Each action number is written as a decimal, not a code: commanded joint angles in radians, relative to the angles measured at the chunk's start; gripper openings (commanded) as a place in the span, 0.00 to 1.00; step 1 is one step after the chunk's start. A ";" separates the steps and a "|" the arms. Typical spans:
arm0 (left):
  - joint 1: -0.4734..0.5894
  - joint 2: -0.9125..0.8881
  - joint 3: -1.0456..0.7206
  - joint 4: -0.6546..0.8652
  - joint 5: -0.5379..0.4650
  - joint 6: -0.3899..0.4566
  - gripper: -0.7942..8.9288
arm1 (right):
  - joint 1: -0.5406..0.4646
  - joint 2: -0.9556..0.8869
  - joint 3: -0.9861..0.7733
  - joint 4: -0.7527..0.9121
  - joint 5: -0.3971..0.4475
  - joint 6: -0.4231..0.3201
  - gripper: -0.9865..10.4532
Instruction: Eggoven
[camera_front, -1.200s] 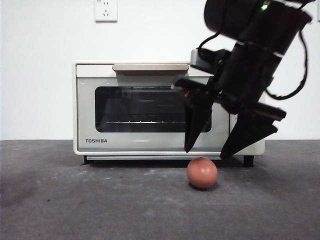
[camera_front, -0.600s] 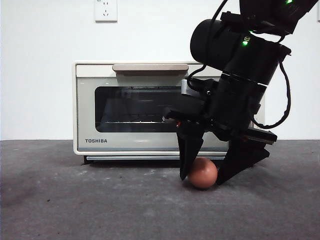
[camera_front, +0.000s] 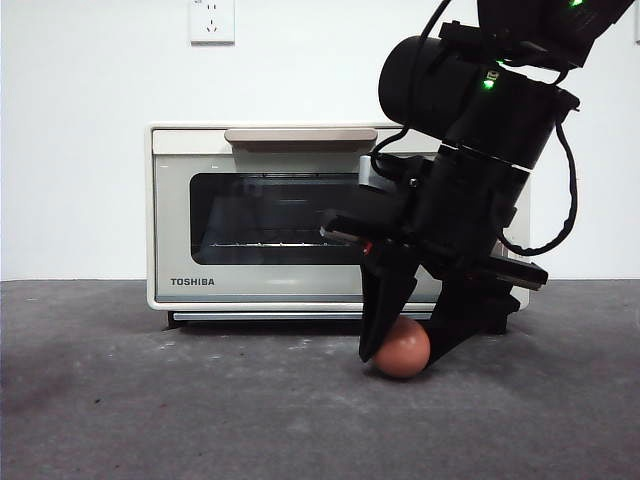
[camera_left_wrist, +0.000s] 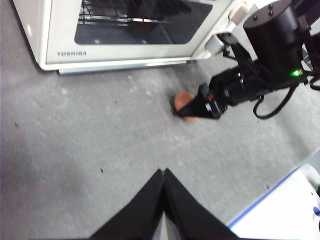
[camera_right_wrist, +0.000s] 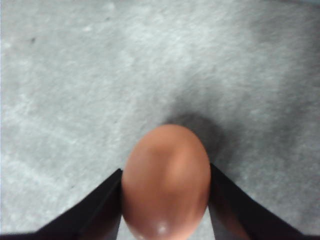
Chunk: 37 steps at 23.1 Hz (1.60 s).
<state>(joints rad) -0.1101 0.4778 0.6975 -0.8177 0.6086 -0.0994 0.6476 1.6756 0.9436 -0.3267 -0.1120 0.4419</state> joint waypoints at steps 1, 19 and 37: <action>-0.003 0.029 0.018 0.081 0.003 -0.044 0.09 | 0.019 -0.044 0.018 -0.005 -0.003 -0.030 0.09; -0.303 0.709 0.321 0.610 -0.247 -0.084 0.09 | 0.071 -0.756 0.018 -0.332 0.085 -0.140 0.09; -0.381 1.029 0.488 0.650 -0.348 -0.021 0.09 | 0.071 -0.869 0.018 -0.418 0.120 -0.148 0.09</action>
<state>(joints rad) -0.4835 1.4883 1.1629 -0.1738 0.2676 -0.1402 0.7086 0.8032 0.9440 -0.7525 0.0040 0.3088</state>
